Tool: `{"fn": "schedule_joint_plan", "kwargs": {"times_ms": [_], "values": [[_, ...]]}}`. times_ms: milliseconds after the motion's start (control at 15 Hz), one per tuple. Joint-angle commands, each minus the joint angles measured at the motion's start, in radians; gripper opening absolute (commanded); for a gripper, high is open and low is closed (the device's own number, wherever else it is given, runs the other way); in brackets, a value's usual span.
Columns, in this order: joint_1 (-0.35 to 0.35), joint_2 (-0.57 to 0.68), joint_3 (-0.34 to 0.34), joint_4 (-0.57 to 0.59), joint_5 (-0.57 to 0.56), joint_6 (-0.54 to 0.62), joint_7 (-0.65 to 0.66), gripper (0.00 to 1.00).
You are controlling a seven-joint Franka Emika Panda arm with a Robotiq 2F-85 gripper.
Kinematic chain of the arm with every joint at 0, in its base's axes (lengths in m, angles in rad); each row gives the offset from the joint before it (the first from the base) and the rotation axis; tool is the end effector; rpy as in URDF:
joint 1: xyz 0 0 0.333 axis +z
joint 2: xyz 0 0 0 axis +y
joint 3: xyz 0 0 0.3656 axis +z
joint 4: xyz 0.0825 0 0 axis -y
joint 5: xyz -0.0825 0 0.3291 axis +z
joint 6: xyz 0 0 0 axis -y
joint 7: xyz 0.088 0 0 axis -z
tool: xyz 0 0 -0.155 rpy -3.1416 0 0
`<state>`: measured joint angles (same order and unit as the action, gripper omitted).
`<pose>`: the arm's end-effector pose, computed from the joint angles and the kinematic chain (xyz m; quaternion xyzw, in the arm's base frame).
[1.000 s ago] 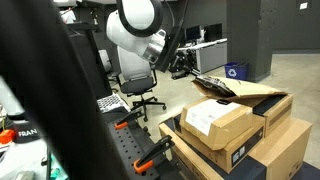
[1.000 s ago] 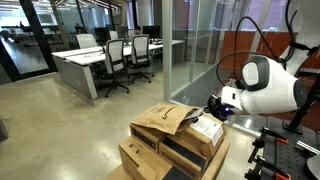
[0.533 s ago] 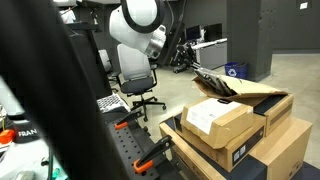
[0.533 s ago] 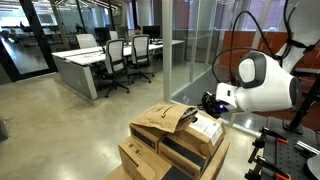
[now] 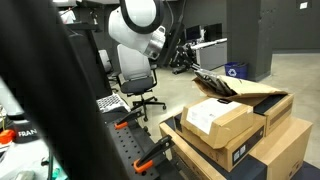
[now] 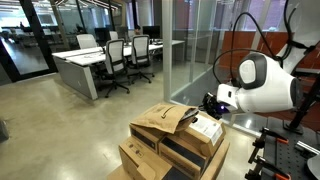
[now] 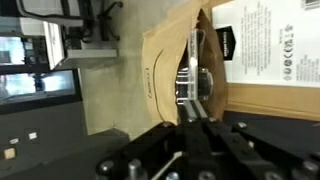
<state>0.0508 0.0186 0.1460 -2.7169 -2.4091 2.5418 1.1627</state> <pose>0.3701 0.0638 0.2685 0.6961 0.5587 0.2566 0.3708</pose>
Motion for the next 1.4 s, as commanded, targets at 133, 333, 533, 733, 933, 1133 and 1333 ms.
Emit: {"fn": "schedule_joint_plan", "kwargs": {"times_ms": [133, 333, 533, 733, 933, 1133, 1333], "values": [[0.011, -0.049, -0.022, -0.042, -0.012, 0.004, 0.02, 0.0], [0.015, -0.095, -0.032, -0.088, -0.021, 0.008, 0.028, 0.0], [0.024, -0.076, -0.041, -0.064, -0.015, 0.006, 0.018, 0.0], [0.03, -0.076, -0.044, -0.059, -0.015, 0.002, 0.02, 0.0], [0.035, -0.08, -0.044, -0.062, -0.011, 0.001, 0.02, 0.0], [0.039, -0.077, -0.044, -0.06, -0.01, -0.001, 0.019, 0.0], [0.042, -0.072, -0.044, -0.055, -0.008, -0.004, 0.02, 0.0]]}}
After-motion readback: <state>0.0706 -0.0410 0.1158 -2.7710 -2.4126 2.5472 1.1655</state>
